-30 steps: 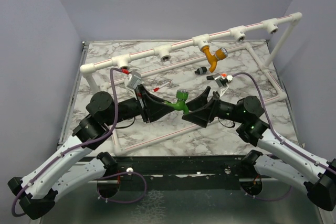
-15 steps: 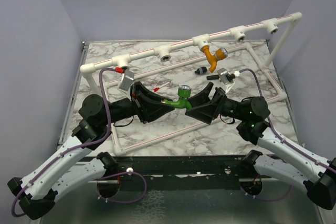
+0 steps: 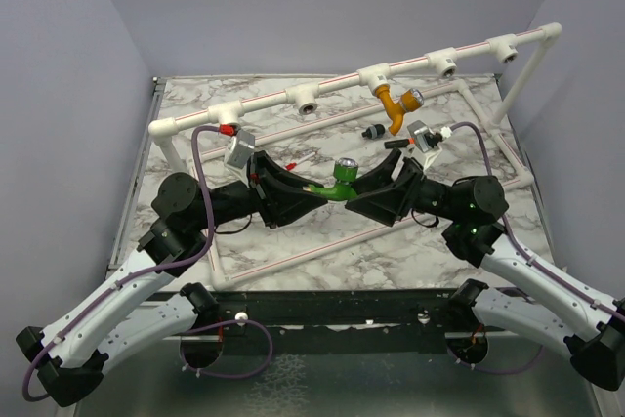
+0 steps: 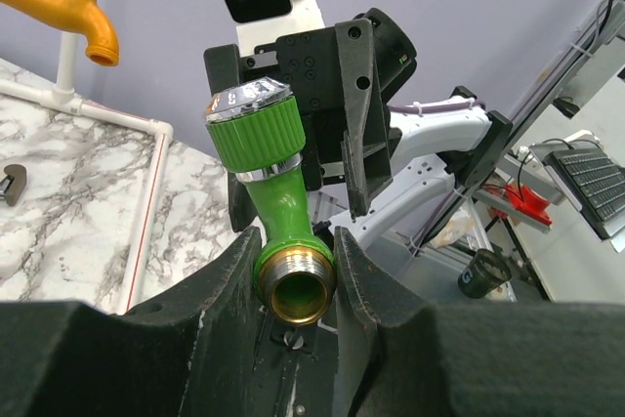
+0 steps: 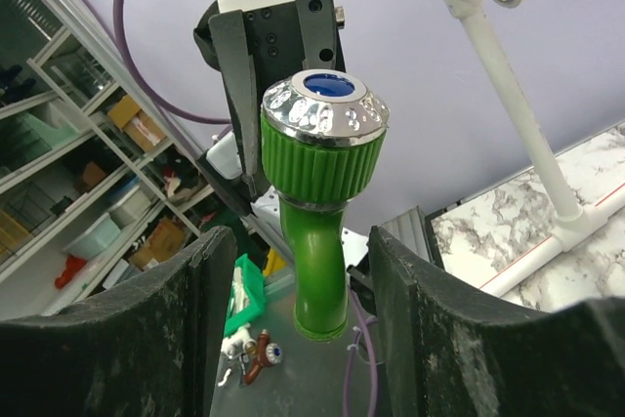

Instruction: Install the water faucets

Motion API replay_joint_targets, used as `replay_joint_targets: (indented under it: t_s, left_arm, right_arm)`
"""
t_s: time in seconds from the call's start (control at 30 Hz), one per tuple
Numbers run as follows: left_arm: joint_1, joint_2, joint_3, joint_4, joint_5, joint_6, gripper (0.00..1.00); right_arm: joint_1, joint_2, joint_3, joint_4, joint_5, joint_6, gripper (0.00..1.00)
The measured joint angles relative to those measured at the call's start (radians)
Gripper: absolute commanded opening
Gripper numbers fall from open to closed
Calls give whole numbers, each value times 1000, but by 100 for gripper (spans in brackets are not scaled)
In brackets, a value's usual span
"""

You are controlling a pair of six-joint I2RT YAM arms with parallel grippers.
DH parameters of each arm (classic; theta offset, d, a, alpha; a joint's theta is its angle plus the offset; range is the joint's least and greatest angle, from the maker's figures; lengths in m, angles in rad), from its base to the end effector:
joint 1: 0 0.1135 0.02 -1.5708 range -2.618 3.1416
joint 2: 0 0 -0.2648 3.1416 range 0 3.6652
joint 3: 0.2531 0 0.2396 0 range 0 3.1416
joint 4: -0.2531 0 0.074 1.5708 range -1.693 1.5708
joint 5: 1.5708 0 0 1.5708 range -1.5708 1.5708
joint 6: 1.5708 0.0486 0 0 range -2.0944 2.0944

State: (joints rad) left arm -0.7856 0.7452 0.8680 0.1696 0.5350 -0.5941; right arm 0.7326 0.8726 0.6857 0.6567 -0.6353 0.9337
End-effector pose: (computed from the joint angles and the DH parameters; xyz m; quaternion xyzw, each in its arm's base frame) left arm 0.0950 -0.1301 0.4144 0.2662 0.5524 -0.6142 0.4967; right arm 0.1218 0.1483 0.3834 -0.2150 0.5212 0.7091 0.4236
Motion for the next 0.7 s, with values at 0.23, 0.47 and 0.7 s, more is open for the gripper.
replay_joint_targets:
  t_s: [0.23, 0.47, 0.7]
  left_arm:
    - [0, 0, 0, -2, -1, 7, 0]
    - [0, 1, 0, -2, -1, 8, 0]
    - [0, 7, 2, 2, -1, 0, 0]
  right_arm:
    - [0, 5, 0, -12, -13, -10, 44]
    - [0, 13, 0, -16, -26, -16, 25]
    - [-2, 12, 1, -11, -52, -22, 0]
